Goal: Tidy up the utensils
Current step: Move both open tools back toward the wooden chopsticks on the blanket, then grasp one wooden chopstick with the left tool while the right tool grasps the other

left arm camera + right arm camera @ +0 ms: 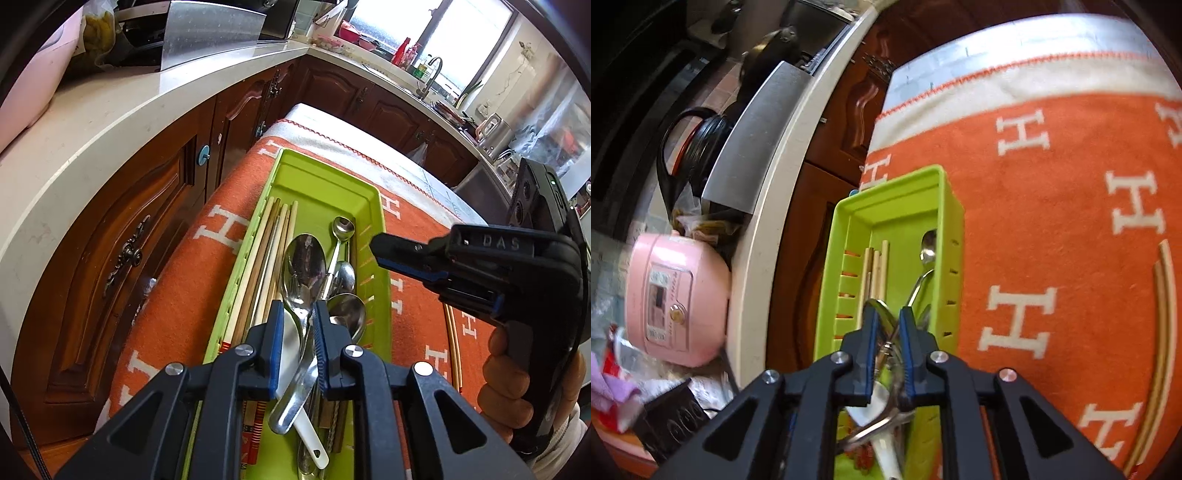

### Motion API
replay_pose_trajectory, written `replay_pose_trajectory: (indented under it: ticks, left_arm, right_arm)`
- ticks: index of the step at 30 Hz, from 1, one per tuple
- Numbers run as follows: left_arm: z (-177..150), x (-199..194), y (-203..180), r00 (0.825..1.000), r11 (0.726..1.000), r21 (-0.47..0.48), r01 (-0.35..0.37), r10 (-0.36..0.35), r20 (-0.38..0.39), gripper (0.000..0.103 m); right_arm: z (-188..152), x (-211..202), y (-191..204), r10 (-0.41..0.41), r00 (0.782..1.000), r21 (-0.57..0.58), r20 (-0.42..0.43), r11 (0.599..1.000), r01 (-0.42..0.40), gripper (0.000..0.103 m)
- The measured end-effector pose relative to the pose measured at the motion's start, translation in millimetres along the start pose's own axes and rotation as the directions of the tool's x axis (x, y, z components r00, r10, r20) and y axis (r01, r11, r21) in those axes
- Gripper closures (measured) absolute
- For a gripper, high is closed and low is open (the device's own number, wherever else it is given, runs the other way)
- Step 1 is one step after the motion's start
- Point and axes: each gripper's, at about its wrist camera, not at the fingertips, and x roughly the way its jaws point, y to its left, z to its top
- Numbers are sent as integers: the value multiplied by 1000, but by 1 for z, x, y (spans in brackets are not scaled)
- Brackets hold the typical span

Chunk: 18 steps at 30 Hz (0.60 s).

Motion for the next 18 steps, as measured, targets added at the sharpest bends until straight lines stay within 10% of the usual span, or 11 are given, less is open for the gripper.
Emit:
replay_pose_trajectory:
  ticks: [18]
  left_arm:
    - [-15,-19,-57,998,990,125,63,-61,-17,75]
  right_arm:
    - [-44,-85,-52,-153,981,-73,117,984,163,91]
